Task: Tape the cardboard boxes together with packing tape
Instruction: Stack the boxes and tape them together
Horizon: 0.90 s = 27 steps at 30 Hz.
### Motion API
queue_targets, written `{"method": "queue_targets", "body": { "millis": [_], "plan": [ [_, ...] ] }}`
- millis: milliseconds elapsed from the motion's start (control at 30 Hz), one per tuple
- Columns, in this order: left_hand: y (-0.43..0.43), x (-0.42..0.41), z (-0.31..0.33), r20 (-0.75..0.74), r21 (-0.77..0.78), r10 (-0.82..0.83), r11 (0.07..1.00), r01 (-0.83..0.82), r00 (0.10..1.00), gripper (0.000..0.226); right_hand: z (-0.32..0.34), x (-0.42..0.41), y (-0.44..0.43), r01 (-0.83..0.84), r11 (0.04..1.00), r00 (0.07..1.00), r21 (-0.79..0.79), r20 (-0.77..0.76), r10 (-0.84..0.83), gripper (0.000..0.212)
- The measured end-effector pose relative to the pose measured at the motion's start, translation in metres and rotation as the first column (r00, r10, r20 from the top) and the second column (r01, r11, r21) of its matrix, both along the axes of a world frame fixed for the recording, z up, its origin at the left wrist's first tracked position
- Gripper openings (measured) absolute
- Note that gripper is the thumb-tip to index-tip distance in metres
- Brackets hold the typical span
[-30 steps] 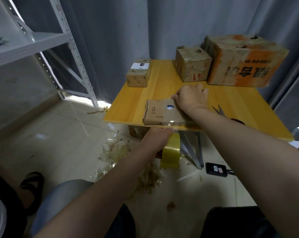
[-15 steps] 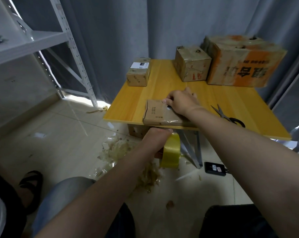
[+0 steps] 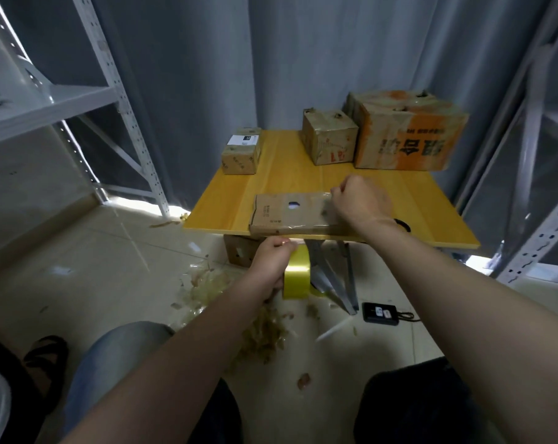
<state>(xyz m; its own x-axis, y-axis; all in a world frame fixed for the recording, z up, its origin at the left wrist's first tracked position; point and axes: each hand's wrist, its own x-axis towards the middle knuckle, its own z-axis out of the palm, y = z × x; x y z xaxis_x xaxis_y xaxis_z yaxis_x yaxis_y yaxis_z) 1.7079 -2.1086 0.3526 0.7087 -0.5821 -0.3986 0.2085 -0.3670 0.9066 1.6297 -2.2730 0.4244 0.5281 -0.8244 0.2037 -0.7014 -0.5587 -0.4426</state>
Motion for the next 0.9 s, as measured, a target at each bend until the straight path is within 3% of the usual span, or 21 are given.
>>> {"method": "queue_targets", "body": {
  "millis": [100,200,333,633,700,767,833,900],
  "plan": [
    [-0.002,-0.004,0.0,-0.006,-0.017,0.021,1.0,-0.021,1.0,0.018,-0.004,-0.031,-0.022,0.166,0.986,0.957,0.016,-0.244,-0.157,0.034],
    [-0.004,-0.007,0.0,-0.037,-0.035,0.039,0.999,-0.04,0.999,0.023,-0.015,-0.052,-0.037,0.225,0.97,0.901,0.096,-0.398,-0.17,0.037],
    [-0.003,-0.007,0.001,-0.061,-0.041,0.042,0.998,-0.044,0.997,0.027,-0.022,-0.064,-0.043,0.227,0.97,0.92,0.084,-0.345,-0.185,0.051],
    [-0.003,-0.004,-0.002,-0.016,-0.009,0.055,0.998,-0.055,0.998,0.019,-0.013,-0.066,-0.04,0.214,0.966,0.932,0.141,-0.326,-0.159,0.038],
    [-0.003,-0.001,-0.004,0.031,-0.003,0.07,0.998,-0.07,0.997,0.018,-0.003,-0.062,-0.038,0.21,0.957,0.956,0.2,-0.248,-0.158,0.039],
    [-0.002,0.004,-0.004,0.091,0.003,0.088,0.996,-0.088,0.992,0.014,0.007,-0.048,-0.031,0.129,0.938,0.99,0.323,0.005,-0.138,0.039],
    [-0.001,0.009,-0.002,0.122,0.003,0.09,0.996,-0.091,0.988,0.015,0.017,-0.026,-0.02,-0.064,0.855,0.93,0.514,0.341,-0.135,0.034],
    [0.001,0.016,0.0,0.125,-0.004,0.077,0.997,-0.077,0.989,0.019,0.025,-0.003,-0.005,-0.299,0.733,0.831,0.611,0.544,-0.114,0.028]
  ]
}}
